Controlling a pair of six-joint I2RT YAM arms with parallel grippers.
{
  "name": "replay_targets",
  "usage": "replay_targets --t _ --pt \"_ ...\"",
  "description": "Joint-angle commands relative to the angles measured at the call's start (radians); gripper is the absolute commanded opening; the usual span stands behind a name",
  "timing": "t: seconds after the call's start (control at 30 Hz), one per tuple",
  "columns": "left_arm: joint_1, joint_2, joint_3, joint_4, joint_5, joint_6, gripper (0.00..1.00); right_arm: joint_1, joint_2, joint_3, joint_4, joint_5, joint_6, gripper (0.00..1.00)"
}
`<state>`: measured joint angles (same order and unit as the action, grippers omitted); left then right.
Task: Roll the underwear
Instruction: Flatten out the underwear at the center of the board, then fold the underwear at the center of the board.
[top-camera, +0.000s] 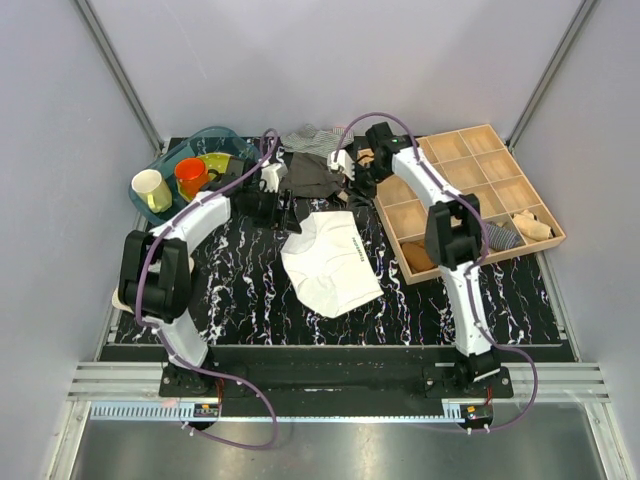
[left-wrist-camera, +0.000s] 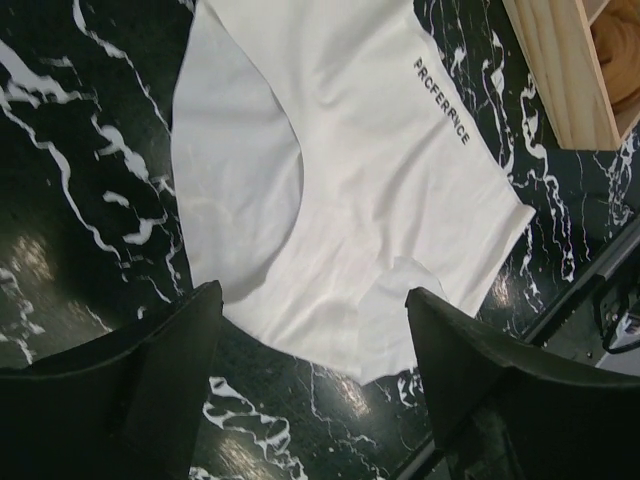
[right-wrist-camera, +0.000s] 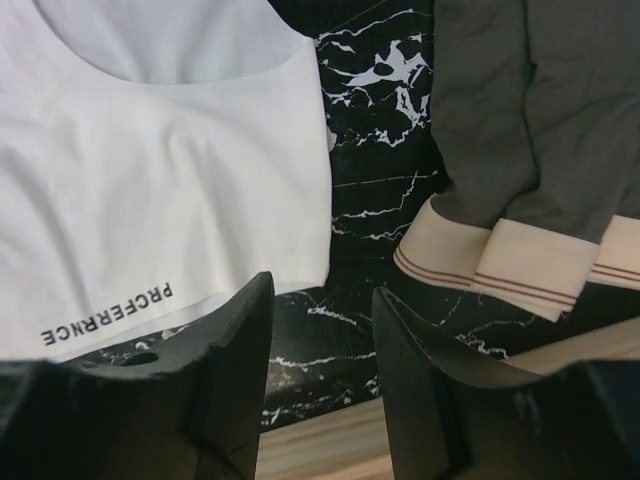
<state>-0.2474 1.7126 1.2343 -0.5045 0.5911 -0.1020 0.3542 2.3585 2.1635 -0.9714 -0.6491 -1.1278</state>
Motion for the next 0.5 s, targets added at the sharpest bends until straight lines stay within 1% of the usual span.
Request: replay_targets --t 0.0,0.03,0.13,0.33,0.47 --pt "0.007 0.1 0.161 -0.029 0.007 0.067 0.76 0.017 0.157 0.238 -0.231 -0.02 0.017 0.51" --pt "0.007 0.122 0.191 -0.037 0.012 0.073 0.74 0.017 0.172 0.283 -0.237 -0.012 0.023 0.51" --pt "0.007 0.221 0.287 -0.063 0.026 0.091 0.72 0.016 0.205 0.306 -0.216 0.019 0.054 0.51" --pt "0.005 0.39 0.435 -0.069 0.056 0.081 0.68 0.017 0.232 0.289 -0.213 0.025 0.057 0.5" --pt "0.002 0.476 0.537 -0.052 0.062 0.058 0.66 0.017 0.246 0.286 -0.208 0.011 0.063 0.49"
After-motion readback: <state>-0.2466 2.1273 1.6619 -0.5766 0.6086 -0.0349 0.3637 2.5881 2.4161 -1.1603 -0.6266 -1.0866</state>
